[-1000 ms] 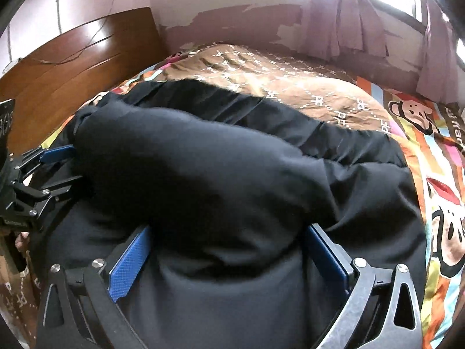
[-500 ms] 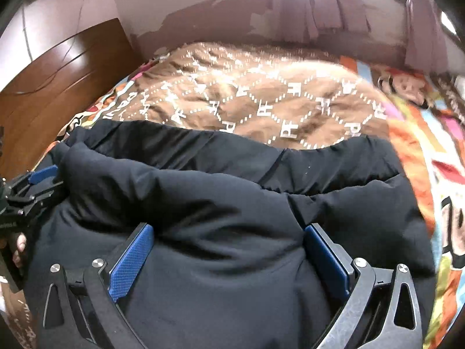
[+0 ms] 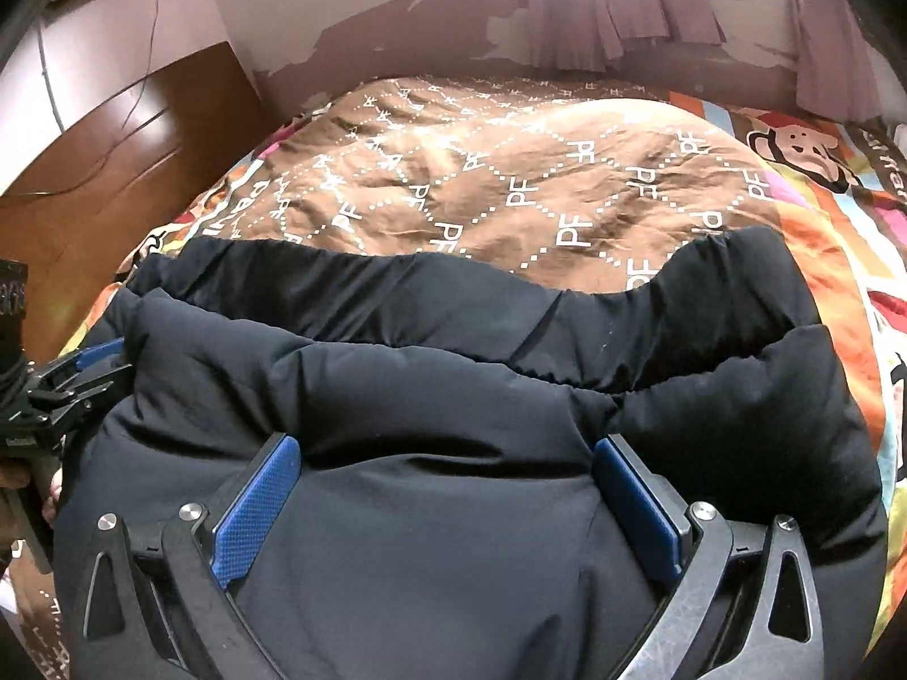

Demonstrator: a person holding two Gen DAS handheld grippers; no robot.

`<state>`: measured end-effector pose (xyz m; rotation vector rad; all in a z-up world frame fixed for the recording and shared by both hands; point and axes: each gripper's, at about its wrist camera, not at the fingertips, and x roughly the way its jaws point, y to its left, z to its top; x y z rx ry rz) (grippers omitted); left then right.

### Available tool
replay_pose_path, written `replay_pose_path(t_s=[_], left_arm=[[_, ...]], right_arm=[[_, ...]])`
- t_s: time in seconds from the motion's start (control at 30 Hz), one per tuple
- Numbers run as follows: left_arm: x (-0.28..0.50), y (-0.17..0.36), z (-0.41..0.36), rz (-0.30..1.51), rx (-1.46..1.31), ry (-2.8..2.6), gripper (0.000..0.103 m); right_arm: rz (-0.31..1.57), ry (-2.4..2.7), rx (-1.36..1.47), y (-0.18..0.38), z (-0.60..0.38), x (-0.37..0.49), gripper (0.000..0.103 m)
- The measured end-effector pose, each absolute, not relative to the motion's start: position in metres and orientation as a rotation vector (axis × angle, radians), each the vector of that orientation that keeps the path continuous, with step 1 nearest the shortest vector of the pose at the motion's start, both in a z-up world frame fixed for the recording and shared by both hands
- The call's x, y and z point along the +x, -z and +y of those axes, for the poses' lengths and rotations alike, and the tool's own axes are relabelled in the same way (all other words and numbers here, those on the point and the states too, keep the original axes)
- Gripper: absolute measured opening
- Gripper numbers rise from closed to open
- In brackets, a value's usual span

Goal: Fold large clothes

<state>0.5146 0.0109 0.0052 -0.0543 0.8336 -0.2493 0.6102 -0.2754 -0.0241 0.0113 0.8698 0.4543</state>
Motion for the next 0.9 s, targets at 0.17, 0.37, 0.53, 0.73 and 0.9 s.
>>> replay_pose_path(t_s=[0.17,0.37,0.53,0.73,0.9], left_arm=[[0.509,-0.001,0.009,0.791,-0.057,0.254,0.102],[0.509,0.0,0.008,0.785,-0.052,0.253,0.102],[0.506,0.003,0.008,0.761,-0.047,0.251,0.102],[0.504,0.005,0.007,0.753,-0.041,0.248,0.102],[0.496,0.005,0.005,0.726,-0.028,0.238,0.102]], right_arm=[[0.848,-0.444,-0.001,0.025,-0.273,0.604,0.103],[0.838,-0.444,0.0,0.026,-0.274,0.601,0.103],[0.819,-0.429,-0.019,0.026,-0.272,0.597,0.103],[0.805,-0.427,-0.021,0.027,-0.272,0.595,0.103],[0.793,-0.426,-0.025,0.027,-0.272,0.592,0.103]])
